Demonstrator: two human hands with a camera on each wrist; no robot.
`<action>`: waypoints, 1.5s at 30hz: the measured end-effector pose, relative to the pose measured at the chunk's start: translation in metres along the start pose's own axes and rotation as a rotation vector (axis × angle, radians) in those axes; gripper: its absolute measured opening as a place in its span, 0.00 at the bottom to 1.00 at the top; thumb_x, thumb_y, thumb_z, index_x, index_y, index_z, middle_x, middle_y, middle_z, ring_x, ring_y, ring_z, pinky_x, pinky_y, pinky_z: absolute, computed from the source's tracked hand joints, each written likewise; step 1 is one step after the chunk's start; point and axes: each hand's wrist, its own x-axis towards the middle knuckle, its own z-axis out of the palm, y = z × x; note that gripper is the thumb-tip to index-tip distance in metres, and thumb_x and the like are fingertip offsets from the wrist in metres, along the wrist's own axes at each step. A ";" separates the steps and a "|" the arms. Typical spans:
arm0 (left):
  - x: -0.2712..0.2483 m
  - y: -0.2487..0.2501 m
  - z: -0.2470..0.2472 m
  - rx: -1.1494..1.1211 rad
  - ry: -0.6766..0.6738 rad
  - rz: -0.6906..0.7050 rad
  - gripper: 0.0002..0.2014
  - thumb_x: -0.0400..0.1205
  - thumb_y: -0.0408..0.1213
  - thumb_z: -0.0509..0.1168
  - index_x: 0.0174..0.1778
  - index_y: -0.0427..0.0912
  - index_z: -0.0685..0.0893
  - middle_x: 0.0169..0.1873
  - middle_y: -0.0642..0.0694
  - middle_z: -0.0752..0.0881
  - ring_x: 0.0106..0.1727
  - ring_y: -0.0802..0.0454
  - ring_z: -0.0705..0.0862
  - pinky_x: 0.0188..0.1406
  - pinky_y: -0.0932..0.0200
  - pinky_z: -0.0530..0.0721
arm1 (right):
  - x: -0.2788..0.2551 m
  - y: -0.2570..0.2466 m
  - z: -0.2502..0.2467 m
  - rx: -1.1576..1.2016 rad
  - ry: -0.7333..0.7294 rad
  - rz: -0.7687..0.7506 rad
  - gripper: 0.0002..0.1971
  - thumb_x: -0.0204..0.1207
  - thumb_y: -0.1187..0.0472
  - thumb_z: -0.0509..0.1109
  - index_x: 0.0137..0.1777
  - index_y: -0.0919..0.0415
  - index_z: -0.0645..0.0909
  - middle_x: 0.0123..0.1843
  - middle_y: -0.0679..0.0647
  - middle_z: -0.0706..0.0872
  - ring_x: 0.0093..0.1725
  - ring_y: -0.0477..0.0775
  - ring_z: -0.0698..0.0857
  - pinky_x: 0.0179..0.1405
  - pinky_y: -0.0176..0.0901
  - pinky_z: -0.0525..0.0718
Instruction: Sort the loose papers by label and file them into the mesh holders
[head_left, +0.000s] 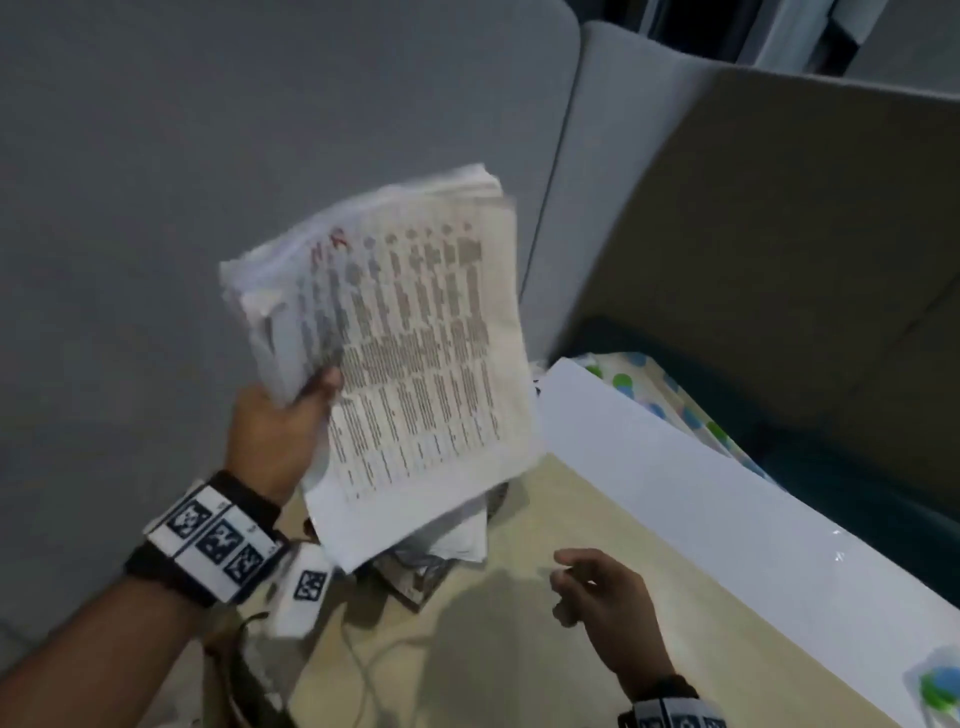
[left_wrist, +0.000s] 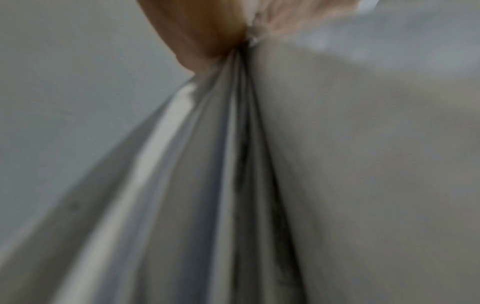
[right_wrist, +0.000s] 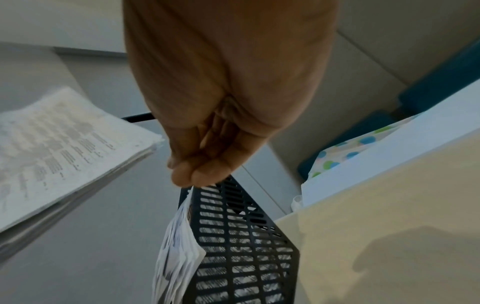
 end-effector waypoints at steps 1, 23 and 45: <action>0.018 0.002 -0.007 -0.004 0.073 -0.001 0.11 0.76 0.39 0.73 0.27 0.52 0.83 0.24 0.62 0.85 0.28 0.74 0.80 0.38 0.64 0.79 | 0.010 -0.002 0.007 0.005 0.008 0.001 0.05 0.73 0.71 0.75 0.44 0.60 0.86 0.29 0.62 0.86 0.24 0.57 0.86 0.28 0.42 0.83; 0.061 -0.161 0.061 0.307 -0.125 -0.075 0.15 0.78 0.24 0.64 0.58 0.41 0.87 0.51 0.49 0.89 0.54 0.55 0.85 0.43 0.85 0.73 | 0.174 -0.048 0.056 -0.391 0.108 -0.032 0.32 0.77 0.48 0.71 0.78 0.47 0.64 0.79 0.47 0.70 0.74 0.51 0.73 0.71 0.48 0.75; 0.039 -0.181 0.020 0.296 -0.353 -0.142 0.60 0.51 0.52 0.85 0.78 0.57 0.60 0.78 0.51 0.66 0.76 0.50 0.67 0.72 0.48 0.70 | 0.162 -0.050 0.064 -0.429 -0.062 -0.049 0.31 0.80 0.54 0.68 0.80 0.44 0.61 0.75 0.44 0.71 0.50 0.42 0.85 0.50 0.32 0.76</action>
